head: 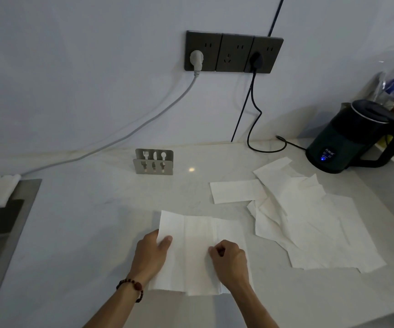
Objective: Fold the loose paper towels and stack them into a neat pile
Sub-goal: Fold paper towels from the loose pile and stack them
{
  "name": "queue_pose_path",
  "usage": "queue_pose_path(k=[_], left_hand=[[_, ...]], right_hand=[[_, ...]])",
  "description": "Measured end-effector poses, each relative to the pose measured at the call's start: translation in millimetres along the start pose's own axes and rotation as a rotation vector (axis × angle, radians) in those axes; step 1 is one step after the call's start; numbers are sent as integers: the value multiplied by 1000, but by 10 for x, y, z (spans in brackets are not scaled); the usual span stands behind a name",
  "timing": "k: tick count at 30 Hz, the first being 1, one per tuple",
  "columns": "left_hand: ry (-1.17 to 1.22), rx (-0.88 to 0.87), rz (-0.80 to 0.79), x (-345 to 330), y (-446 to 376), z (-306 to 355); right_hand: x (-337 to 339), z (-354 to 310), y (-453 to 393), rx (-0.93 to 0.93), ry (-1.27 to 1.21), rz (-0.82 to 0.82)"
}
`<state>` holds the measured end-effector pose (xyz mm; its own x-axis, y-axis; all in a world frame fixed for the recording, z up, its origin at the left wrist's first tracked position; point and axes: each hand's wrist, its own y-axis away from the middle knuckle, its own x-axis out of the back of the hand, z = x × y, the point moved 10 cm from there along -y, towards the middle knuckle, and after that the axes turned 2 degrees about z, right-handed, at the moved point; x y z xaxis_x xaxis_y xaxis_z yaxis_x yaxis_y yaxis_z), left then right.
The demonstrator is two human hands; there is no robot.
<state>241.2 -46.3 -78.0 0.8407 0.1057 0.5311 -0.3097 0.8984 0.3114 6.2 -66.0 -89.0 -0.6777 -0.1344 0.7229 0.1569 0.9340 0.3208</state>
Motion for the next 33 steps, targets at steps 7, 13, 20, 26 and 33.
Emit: queue_pose_path(k=[7,13,20,26,33], left_hand=[[-10,10,-12,-66,-7,-60],[-37,23,33,-57,2,-112],[-457,-310,261,-9,130,219],[-829,-738,-137,-790,424,440],[-964,-696,-346,-1016,478,279]], right_hand=[[11,20,-20,-7,26,13],[1,45,-15,-16,34,18],[-4,88,2,-36,28,16],[-7,63,-5,-11,56,21],[27,100,-9,-4,76,23]])
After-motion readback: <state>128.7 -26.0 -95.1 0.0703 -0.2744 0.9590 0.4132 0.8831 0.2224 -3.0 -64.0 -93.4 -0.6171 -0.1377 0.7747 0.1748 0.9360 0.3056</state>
